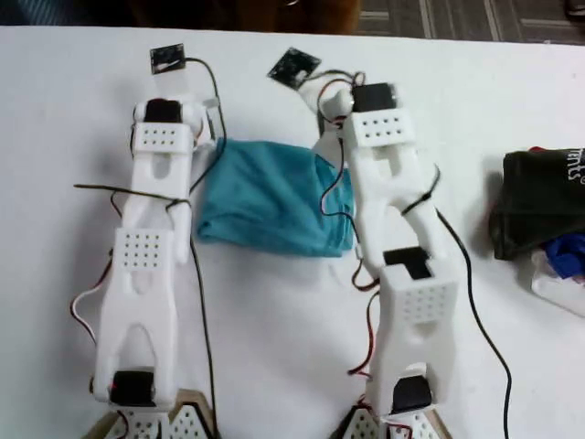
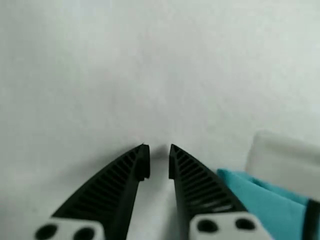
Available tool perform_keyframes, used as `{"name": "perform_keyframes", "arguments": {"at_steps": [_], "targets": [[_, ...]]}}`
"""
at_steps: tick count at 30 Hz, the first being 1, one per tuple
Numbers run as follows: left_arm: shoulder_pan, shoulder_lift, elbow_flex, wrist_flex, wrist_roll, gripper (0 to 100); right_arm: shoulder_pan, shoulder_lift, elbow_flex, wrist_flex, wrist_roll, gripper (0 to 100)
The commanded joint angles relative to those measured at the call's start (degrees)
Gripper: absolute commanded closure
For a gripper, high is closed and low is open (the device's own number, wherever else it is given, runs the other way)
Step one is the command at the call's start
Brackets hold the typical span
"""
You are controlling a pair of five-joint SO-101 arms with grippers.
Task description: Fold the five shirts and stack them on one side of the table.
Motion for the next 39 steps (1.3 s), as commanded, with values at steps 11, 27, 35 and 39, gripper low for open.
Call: {"name": "perform_keyframes", "arguments": {"at_steps": [11, 27, 35, 39], "targets": [[0.1, -0.5, -1.7, -0.4, 0.4, 91, 5.3, 17.5, -10.4, -13.9, -2.6, 98.1], [0.2, -0.5, -1.7, -0.5, 0.4, 91, 8.7, 25.7, -46.9, 7.7, -2.8, 98.1], [0.2, -0.5, -1.7, -0.5, 0.4, 91, 4.6, 26.2, -54.4, 12.7, -2.5, 98.1], [0.2, -0.5, -1.7, -0.5, 0.4, 91, 2.7, 26.1, -53.4, 15.0, -2.9, 98.1]]}}
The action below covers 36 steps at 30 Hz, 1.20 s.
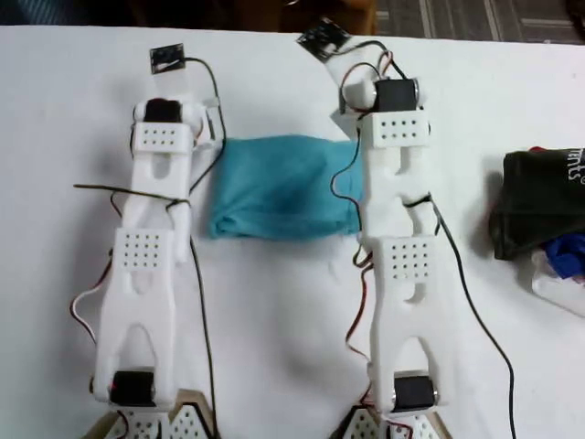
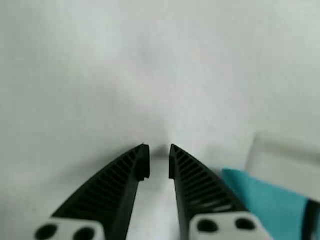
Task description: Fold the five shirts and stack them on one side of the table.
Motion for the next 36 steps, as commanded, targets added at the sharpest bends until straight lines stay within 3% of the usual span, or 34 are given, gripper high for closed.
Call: {"name": "perform_keyframes", "arguments": {"at_steps": [1, 4, 7, 12, 16, 20, 24, 36], "targets": [[0.2, -0.5, -1.7, -0.5, 0.4, 91, -3.2, -0.6, -1.2, 3.6, -0.8, 98.1], [-0.2, -0.5, -1.7, -0.5, 0.8, 91, -7.8, -0.9, -1.2, 8.3, -0.9, 98.1], [-1.3, -0.5, -1.7, -0.3, 4.0, 91, -10.9, -1.6, -1.1, 8.6, -6.1, 98.1], [-9.7, -1.4, -2.9, 4.5, 9.8, 91, -16.1, -4.8, 0.1, 8.7, -7.9, 98.1], [-15.7, -1.9, -7.4, 15.1, 8.6, 91, -22.1, -7.1, 7.3, 8.7, -7.8, 98.1], [-19.1, 1.4, -7.4, 18.7, 3.5, 91, -25.9, -9.1, 15.7, 8.5, -7.4, 98.1], [-19.2, 3.1, -11.2, 21.5, 5.4, 91, -27.2, -9.9, 22.2, 8.5, -7.3, 98.1], [-18.4, 3.2, -11.1, 20.0, 5.4, 91, -29.4, -9.5, 30.7, 8.4, -2.2, 98.1]]}}
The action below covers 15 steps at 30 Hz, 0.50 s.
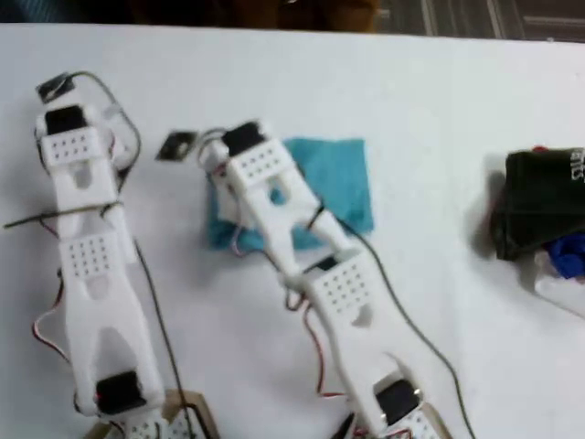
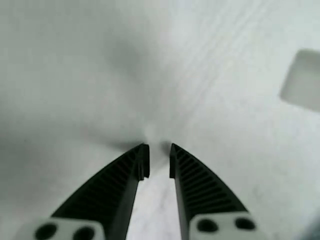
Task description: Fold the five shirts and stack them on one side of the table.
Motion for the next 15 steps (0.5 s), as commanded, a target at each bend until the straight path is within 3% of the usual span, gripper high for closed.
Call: {"name": "perform_keyframes", "arguments": {"at_steps": [1, 6, 15], "targets": [[-0.1, -0.4, -1.3, 0.0, 0.3, 91, -1.5, -4.4, 1.1, 0.9, 0.6, 98.1], [-0.1, -0.4, -1.3, 0.0, 0.2, 91, -1.6, -6.0, -0.9, 1.1, 0.5, 98.1], [0.2, -0.4, -1.3, -0.4, 0.1, 91, 6.8, -19.3, -2.7, 1.1, 0.4, 97.9]]}}
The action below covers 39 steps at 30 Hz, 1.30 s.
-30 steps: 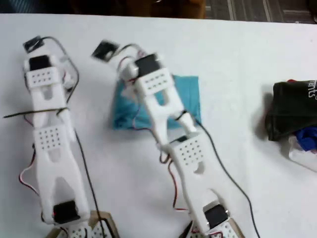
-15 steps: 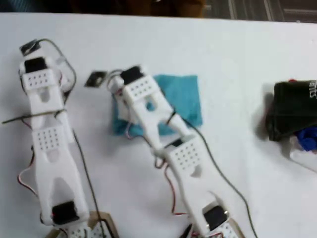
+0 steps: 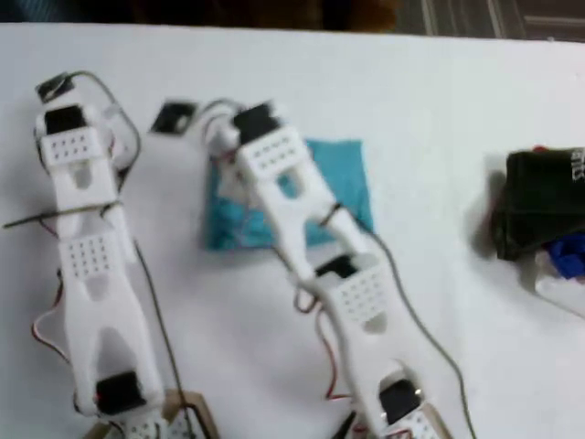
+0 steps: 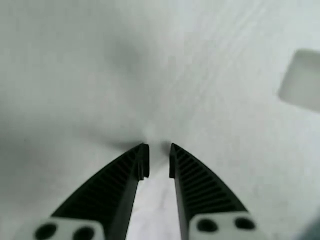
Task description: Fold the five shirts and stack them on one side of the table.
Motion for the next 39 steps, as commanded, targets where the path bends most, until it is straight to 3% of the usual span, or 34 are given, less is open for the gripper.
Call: {"name": "perform_keyframes", "arguments": {"at_steps": [1, 4, 8, 12, 18, 24, 32, 39], "targets": [[0.2, -0.4, -1.3, -0.4, 0.1, 91, 5.0, -8.2, -2.0, 1.1, 0.0, 97.8], [0.3, -0.4, -1.3, -0.5, 0.1, 91, 11.0, -10.1, -1.6, 1.2, -0.4, 97.8], [0.3, -0.4, -1.3, -0.5, 0.1, 91, 20.2, -11.7, 5.5, 1.2, -7.7, 97.4], [0.3, -0.4, -1.3, -0.5, 0.1, 91, 25.5, -16.2, 19.9, 1.2, -15.5, 84.6], [1.5, -0.4, -1.3, -0.5, -3.5, 91, 24.6, -20.9, 34.8, 1.1, -17.3, 73.9], [1.5, -0.4, -1.3, -0.5, -4.0, 91, 22.1, -18.4, 35.9, -0.7, -24.9, 68.7], [1.5, -0.4, -1.3, -0.5, -4.0, 91, 21.6, -11.3, 35.9, -8.0, -38.9, 68.2], [1.6, -0.4, -1.3, -0.5, -4.0, 91, 21.3, -6.9, 35.9, -13.8, -46.7, 68.3]]}}
